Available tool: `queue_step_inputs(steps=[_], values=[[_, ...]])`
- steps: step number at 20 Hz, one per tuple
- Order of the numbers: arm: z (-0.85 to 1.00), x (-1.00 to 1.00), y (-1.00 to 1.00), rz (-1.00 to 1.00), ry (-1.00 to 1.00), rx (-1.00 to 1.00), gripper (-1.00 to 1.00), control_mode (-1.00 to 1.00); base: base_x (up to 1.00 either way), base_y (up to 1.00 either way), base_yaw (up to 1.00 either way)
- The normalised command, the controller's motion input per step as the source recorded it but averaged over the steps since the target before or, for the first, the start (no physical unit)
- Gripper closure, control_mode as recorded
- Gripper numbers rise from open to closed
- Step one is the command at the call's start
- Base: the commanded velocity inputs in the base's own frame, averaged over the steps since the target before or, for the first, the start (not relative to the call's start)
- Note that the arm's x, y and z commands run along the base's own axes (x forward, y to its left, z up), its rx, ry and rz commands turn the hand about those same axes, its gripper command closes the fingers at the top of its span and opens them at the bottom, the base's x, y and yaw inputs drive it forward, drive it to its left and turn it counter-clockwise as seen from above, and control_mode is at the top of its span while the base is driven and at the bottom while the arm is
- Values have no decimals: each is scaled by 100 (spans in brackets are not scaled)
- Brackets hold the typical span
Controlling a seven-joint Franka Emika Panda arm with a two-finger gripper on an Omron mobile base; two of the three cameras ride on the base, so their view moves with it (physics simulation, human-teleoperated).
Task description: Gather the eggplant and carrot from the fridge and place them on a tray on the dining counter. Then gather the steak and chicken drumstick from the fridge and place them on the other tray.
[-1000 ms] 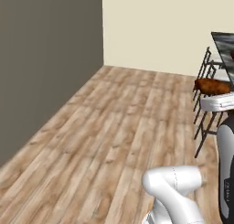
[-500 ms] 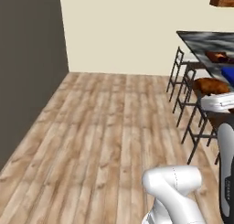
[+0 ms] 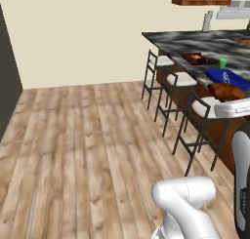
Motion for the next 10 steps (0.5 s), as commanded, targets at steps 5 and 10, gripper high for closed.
queue_step_inputs(steps=[5,10], values=[[0,0,0,0,0,0,100,100,62,48,-48],[0,0,0,0,0,0,100,100,63,48,-48]])
